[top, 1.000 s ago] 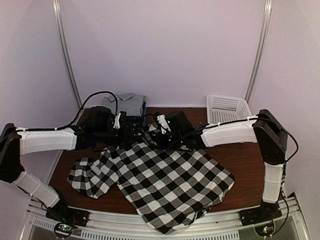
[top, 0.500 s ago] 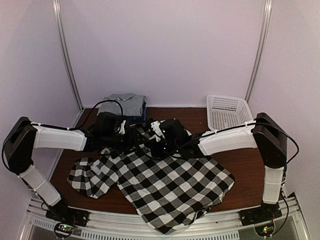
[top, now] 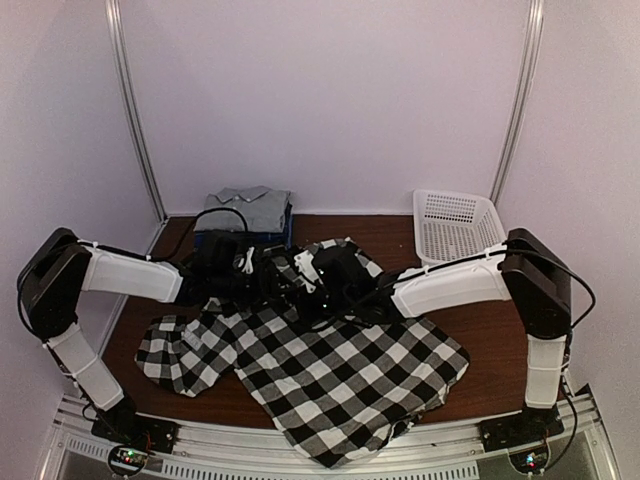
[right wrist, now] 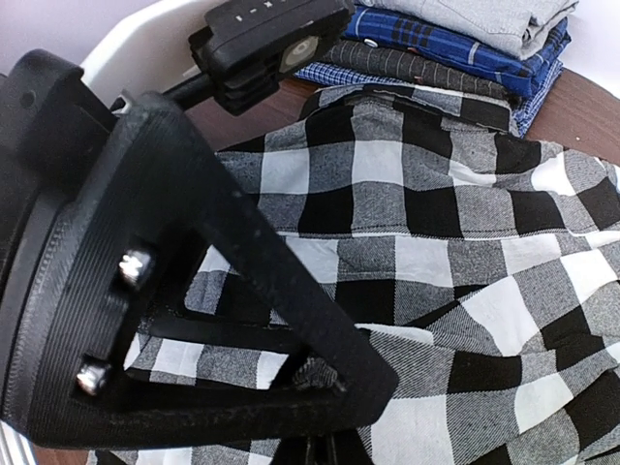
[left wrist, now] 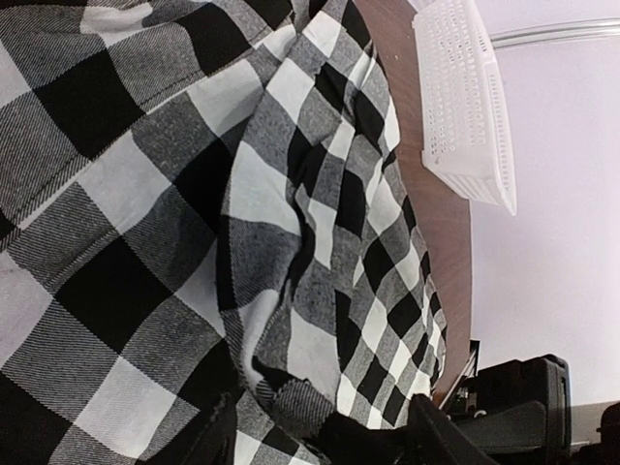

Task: Fold and stack the long sleeve shirts

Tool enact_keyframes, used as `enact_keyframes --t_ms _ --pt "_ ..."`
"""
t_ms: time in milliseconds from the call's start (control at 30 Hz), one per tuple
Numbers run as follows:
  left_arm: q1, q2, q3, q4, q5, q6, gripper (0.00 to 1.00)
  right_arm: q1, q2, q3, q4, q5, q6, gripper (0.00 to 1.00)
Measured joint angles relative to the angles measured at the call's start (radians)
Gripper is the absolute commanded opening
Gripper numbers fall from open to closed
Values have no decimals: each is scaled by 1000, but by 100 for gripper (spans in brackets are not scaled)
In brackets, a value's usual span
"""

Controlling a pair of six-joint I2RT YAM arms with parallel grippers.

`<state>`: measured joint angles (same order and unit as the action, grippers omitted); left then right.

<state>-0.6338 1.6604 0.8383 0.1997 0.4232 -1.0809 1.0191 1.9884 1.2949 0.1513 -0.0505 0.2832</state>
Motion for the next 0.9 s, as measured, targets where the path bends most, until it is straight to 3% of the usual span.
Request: enact_keyframes --t_ms 233,300,433,567,667,900 --pt "0 27 11 2 0 -5 41 4 13 -4 11 3 -6 5" --pt "0 43 17 2 0 -4 30 4 17 -6 10 3 -8 7" --pt "0 58 23 0 -6 -2 0 5 22 -11 10 4 -13 20" --pt "0 60 29 -23 -18 14 0 5 12 -23 10 18 -2 42" --pt "0 60 54 -55 -28 30 0 2 -31 -64 3 41 23 52" --pt "0 32 142 -145 -71 100 0 -54 -288 -210 -92 122 138 54"
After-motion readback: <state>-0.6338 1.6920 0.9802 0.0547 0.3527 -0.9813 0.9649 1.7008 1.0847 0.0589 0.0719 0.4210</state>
